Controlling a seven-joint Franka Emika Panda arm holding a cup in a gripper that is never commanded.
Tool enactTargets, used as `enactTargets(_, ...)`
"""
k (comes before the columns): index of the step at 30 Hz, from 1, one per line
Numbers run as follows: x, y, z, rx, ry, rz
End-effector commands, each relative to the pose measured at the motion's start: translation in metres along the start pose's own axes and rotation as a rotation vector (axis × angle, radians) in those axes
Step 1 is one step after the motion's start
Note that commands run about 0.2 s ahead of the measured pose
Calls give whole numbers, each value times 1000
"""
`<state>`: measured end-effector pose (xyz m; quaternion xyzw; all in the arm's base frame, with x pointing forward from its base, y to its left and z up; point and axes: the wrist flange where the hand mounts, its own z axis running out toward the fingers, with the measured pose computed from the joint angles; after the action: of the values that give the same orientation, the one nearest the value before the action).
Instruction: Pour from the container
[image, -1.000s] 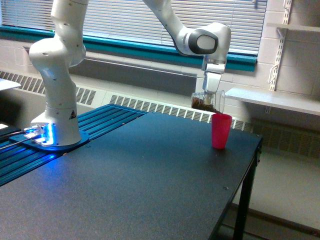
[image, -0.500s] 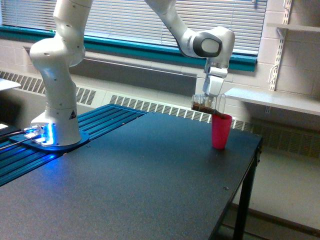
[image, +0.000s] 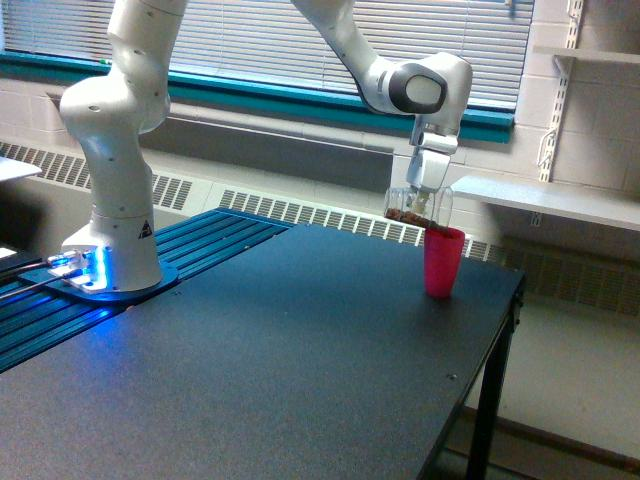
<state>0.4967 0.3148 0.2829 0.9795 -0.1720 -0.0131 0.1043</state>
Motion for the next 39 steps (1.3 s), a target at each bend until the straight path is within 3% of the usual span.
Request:
enactTargets(1,-1,2,-4,-19,4,-27)
enactTargets(12,-1,7,1,-40,-4,-39)
enactTargets(24,10,4,-12,-42,13,-49)
enactTargets(30,9,-1,-13,-80,-10,-82)
enactTargets(39,11,-9,-12,-80,-16,-103)
